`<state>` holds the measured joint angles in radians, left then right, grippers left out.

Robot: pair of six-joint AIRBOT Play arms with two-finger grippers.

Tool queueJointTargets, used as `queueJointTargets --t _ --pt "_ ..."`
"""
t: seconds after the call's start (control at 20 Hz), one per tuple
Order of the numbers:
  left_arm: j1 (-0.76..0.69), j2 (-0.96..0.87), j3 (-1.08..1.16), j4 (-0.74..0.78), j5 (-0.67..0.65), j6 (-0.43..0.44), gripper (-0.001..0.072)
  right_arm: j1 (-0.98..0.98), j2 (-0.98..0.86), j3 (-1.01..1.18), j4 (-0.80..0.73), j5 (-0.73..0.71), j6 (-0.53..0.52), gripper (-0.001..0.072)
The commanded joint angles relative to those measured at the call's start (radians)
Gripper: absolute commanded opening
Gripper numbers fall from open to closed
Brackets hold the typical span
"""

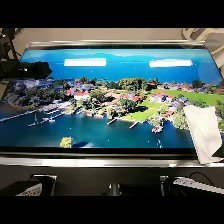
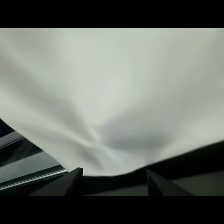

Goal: Fold the shirts.

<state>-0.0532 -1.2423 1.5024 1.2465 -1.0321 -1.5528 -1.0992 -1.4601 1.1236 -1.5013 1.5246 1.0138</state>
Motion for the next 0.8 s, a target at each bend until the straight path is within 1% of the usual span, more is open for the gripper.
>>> queueJointTargets --t 0.0,0.1,0.15,0.2,0.25,0.3,0.35,0.4,0.45,0.5,0.55,0.6,0.65,0.7,0.75 --pt "0.000 0.006 0.071 0.020 0.004 0.036 0.0032 0.000 0.031 0.233 -0.080 0.035 -0.030 0.0425" --pt "-0.001 -0.001 0.138 0.078 0.005 0.035 0.0031 0.024 0.047 0.487 -0.028 -0.088 -0.012 0.0424" --pt "-0.014 -0.008 0.167 0.175 0.003 0.035 0.0031 0.064 0.058 0.596 -0.001 -0.180 -0.014 0.0424" --pt "-0.040 -0.018 0.185 0.327 0.000 0.008 0.0030 0.119 0.067 0.673 0.016 -0.264 -0.025 0.0423" --pt "-0.071 -0.033 0.191 0.509 -0.016 -0.070 0.0030 0.190 0.077 0.721 0.033 -0.330 -0.050 0.0423" --pt "-0.101 -0.058 0.190 0.658 -0.056 -0.143 0.0030 0.282 0.084 0.744 0.049 -0.367 -0.073 0.0423" --pt "-0.117 -0.091 0.190 0.712 -0.115 -0.178 0.0033 0.384 0.087 0.745 0.063 -0.357 -0.076 0.0423" --pt "-0.120 -0.127 0.189 0.688 -0.172 -0.181 0.0071 0.483 0.080 0.743 0.078 -0.293 -0.061 0.0423" --pt "-0.121 -0.169 0.189 0.627 -0.244 -0.181 0.0308 0.589 0.064 0.733 0.089 -0.229 -0.027 0.0440" --pt "-0.123 -0.212 0.189 0.561 -0.326 -0.180 0.0517 0.681 0.041 0.717 0.088 -0.182 -0.023 0.0533" --pt "-0.123 -0.258 0.189 0.508 -0.443 -0.162 0.0622 0.760 0.010 0.708 0.087 -0.124 -0.024 0.0566" --pt "-0.123 -0.293 0.183 0.478 -0.545 -0.120 0.0623 0.826 -0.029 0.708 0.087 -0.028 -0.023 0.0566" --pt "-0.123 -0.301 0.155 0.454 -0.576 -0.103 0.0623 0.874 -0.064 0.707 0.084 0.072 -0.019 0.0565" --pt "-0.123 -0.278 0.119 0.424 -0.554 -0.097 0.0623 0.907 -0.089 0.700 0.080 0.130 -0.005 0.0559" --pt "-0.123 -0.230 0.071 0.381 -0.484 -0.097 0.0623 0.932 -0.094 0.678 0.080 0.149 -0.004 0.0515"
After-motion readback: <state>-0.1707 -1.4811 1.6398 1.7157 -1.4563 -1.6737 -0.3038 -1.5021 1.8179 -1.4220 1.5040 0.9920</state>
